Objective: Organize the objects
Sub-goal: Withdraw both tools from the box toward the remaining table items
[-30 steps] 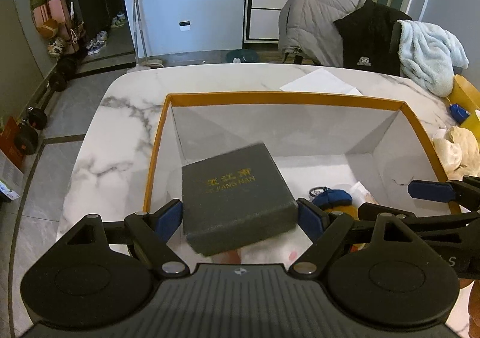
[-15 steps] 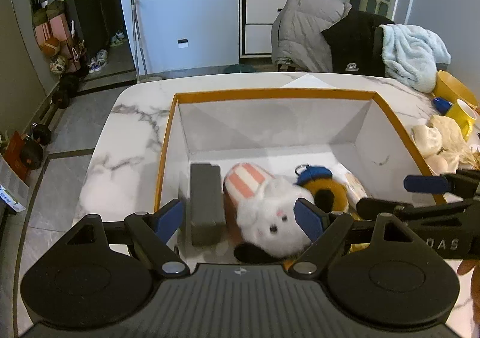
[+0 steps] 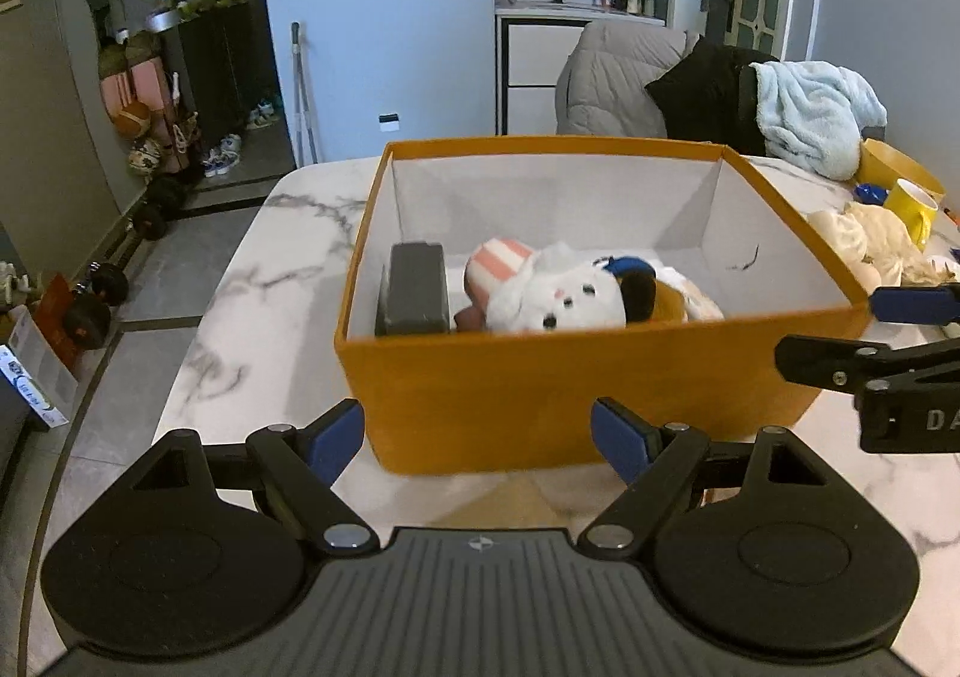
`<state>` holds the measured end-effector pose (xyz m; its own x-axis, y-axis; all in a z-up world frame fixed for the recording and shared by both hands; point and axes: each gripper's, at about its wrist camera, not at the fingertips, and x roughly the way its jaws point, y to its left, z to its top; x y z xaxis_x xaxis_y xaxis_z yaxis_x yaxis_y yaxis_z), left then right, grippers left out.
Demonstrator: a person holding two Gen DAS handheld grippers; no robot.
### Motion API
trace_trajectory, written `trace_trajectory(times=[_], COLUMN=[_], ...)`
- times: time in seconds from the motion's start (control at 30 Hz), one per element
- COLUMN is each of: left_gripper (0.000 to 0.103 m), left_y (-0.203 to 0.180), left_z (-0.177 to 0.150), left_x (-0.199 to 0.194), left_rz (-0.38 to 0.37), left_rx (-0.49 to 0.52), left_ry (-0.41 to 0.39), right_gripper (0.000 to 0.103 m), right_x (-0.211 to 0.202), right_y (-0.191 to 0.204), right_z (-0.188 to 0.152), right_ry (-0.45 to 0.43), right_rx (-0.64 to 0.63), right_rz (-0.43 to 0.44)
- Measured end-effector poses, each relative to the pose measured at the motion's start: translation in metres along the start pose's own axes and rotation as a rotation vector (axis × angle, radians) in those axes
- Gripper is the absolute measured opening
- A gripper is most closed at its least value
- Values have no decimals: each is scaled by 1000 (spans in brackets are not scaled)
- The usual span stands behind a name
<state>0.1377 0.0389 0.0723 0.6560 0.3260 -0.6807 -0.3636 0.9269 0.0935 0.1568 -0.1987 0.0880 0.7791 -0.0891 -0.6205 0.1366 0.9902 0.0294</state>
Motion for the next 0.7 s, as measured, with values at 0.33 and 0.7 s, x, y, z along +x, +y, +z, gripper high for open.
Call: trace_trajectory(times=[0.33,0.7], left_gripper=[98,98], left_y=[-9,-8], left_z=[-41,-60], left_x=[-13,-10], left_rz=[12,20], left_rx=[-28,-48], left_ry=[-15,4], right_gripper=[95,95], right_x=[-31,-37], right_y=[12,21], right_z=[-60,-93], right_ry=[-30,-6], right_rx=[-32,7], right_rz=[11,26])
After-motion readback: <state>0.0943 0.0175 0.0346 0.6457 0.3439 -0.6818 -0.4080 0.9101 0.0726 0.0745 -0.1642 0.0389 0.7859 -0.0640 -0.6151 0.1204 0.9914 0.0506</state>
